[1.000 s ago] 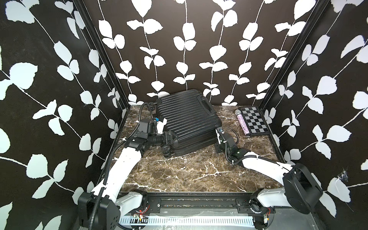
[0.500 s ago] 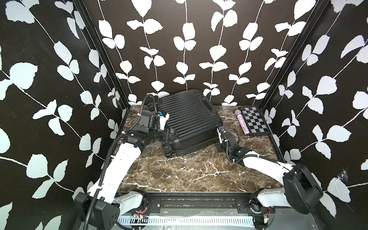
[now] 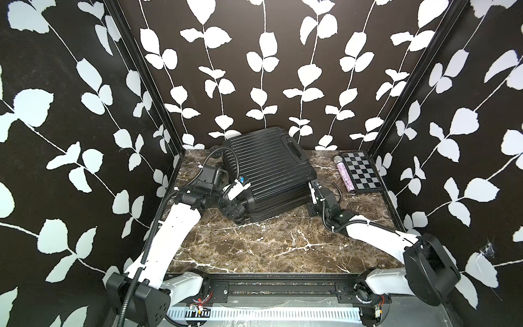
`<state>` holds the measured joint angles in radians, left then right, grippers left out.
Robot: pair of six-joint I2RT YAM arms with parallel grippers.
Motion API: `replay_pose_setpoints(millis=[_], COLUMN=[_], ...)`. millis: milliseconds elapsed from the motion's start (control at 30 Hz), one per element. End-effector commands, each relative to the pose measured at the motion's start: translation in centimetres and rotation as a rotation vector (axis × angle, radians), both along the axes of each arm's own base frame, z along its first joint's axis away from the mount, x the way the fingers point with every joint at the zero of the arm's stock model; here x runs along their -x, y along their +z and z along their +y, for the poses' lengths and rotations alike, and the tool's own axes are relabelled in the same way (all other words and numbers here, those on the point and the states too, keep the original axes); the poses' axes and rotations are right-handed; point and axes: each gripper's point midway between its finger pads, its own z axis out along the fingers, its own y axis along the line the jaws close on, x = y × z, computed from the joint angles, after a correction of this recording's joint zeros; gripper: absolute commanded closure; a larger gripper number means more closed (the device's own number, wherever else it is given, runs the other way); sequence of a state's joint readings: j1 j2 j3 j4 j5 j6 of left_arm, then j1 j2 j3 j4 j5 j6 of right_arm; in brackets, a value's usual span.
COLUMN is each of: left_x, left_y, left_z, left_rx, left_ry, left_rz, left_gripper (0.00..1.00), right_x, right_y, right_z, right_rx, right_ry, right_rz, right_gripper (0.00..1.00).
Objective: Close the suitcase zippers
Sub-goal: Zip the zipper on the suitcase.
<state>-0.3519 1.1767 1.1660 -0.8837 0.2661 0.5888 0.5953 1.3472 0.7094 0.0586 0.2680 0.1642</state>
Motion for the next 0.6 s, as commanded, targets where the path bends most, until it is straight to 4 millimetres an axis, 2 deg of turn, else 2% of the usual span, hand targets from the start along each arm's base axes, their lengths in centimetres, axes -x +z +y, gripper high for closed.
replay_pose_setpoints(millis=[0, 167, 300, 500, 567], left_x=[0.3, 0.0, 0.5, 0.1, 0.7], left_y=[-1.3, -3.3, -4.0, -4.5, -4.7], left_z=[-0.2, -0.4, -1.0, -0.6, -0.7], left_rx=[-0.050, -0.067, -0.042, -0.067, -0.065], left_ry=[-0.123, -0.146, -0.179, -0.170, -0.211], left_rz=[-0.019, 0.052, 0.090, 0.048, 0.047], left_gripper=[0.10, 0.13, 0.17, 0.19, 0.25], right_x=[-0.1, 0.0, 0.0, 0.0, -0.1], right_y=[1.3, 1.8, 2.1, 2.2, 2.4], right_z=[0.1, 0.0, 0.0, 0.2, 0.3], right_rx=[-0.030, -0.040, -0.044, -0.046, -0.046], right_ry=[0.002, 0.001, 0.000, 0.011, 0.013], right_rz=[-0.032, -0.043, -0.049, -0.046, -0.048], right_gripper=[1.00, 1.00, 1.00, 1.00, 1.00])
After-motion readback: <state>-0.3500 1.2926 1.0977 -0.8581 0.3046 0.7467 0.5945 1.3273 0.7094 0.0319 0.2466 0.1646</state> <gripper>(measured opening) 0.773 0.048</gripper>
